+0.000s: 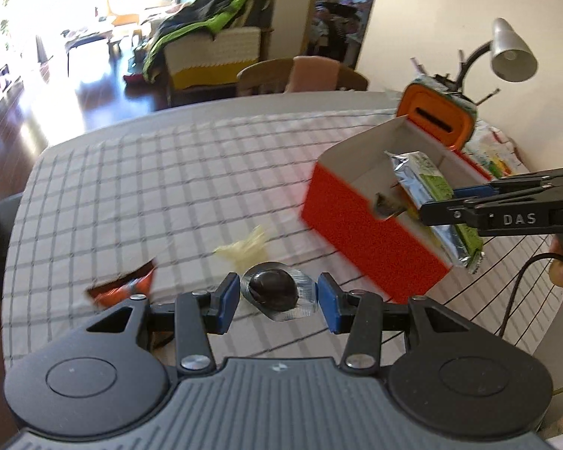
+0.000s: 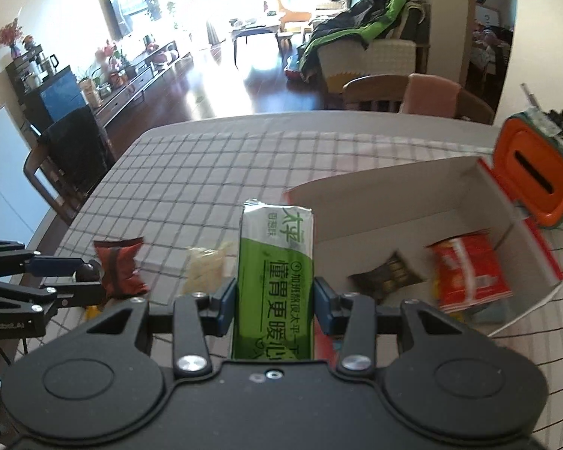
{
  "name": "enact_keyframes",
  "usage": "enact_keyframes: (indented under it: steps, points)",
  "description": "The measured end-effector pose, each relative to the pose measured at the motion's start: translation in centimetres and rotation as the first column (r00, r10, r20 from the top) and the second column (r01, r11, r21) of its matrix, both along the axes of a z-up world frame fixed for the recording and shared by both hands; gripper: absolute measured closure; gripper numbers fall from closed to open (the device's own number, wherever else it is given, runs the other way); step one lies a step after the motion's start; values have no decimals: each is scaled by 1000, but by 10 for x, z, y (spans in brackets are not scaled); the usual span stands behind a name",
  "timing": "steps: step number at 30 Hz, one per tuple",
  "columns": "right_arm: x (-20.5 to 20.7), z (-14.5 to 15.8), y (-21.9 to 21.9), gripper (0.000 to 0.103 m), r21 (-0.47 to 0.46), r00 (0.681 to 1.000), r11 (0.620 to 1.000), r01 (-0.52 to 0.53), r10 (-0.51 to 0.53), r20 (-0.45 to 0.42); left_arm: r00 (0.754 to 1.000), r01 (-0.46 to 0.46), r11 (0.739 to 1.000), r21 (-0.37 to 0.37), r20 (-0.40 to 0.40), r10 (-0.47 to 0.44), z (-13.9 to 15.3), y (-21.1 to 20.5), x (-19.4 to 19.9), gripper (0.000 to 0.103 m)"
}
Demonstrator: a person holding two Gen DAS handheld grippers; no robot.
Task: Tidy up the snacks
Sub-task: 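Carry the round candy with the left tool while the right tool lowers the green packet into the box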
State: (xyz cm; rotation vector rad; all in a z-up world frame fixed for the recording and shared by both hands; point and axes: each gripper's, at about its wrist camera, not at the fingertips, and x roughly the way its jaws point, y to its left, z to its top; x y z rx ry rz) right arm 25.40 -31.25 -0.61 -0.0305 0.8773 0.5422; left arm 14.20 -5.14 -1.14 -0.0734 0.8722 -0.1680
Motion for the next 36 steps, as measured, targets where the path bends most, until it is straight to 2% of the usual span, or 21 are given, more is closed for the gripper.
enact_keyframes:
  steps: [11, 17, 28, 36]
  points:
    - [46, -7, -68, 61, -20, 999, 999, 43, -43, -2, 994, 93, 995, 43, 49, -96, 15, -93, 53, 58]
    - [73, -17, -95, 61, -51, 998, 997, 64, -64, -5, 993, 116, 992, 56, 29, -117, 11, -132, 81, 58]
    - [111, -37, -120, 61, -118, 998, 992, 34, -41, -51, 993, 77, 996, 33, -88, -74, -12, -172, 143, 58]
    - [136, -55, -113, 62, -167, 994, 986, -20, 1, -109, 979, 10, 1000, 17, -204, -7, -38, -183, 185, 58]
